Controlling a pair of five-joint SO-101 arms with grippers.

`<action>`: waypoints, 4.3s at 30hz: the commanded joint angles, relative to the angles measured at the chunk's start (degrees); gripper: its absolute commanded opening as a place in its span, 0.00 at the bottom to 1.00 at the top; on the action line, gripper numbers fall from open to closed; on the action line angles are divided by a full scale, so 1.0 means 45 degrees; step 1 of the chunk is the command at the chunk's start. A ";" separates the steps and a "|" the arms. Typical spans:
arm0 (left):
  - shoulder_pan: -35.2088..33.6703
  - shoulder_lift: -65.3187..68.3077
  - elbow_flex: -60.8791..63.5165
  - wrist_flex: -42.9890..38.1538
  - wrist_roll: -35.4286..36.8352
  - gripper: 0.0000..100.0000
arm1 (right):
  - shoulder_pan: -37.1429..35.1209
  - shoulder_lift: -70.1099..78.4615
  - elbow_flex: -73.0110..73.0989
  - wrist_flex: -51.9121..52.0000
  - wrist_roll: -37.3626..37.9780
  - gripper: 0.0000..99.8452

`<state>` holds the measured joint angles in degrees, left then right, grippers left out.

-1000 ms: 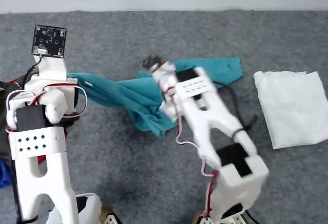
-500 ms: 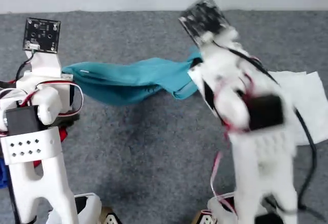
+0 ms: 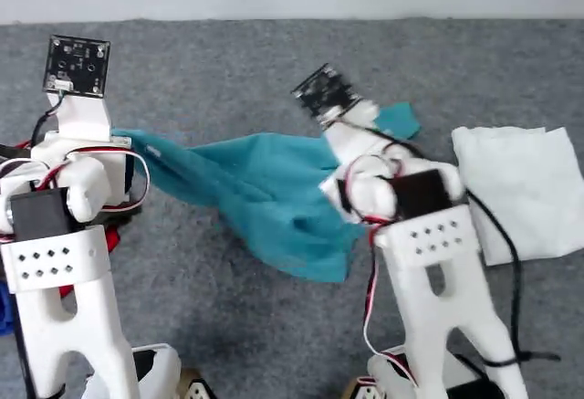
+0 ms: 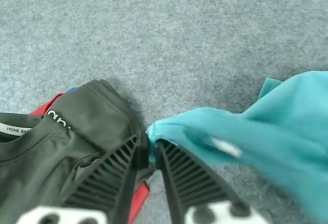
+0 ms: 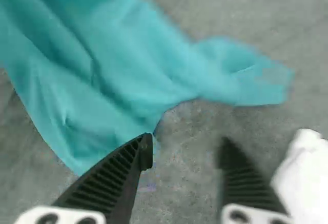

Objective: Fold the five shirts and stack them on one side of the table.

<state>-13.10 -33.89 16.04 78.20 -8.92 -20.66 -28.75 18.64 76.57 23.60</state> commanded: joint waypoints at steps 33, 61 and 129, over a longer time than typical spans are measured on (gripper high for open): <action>0.1817 -0.0371 0.0498 -0.0039 0.0156 0.01 | -0.0107 0.3702 0.4044 -0.4386 0.0234 0.24; 0.1719 -0.0371 0.0440 -0.0020 0.0156 0.01 | 0.1319 0.1377 0.1426 -0.4523 0.1797 0.01; 0.3458 -0.0274 -1.0051 0.3243 0.0078 0.01 | 0.5050 0.0283 -1.3675 0.1397 0.0879 0.01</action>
<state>2.37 -35.65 -35.38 95.78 -8.92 4.92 -29.19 -52.84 87.38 27.82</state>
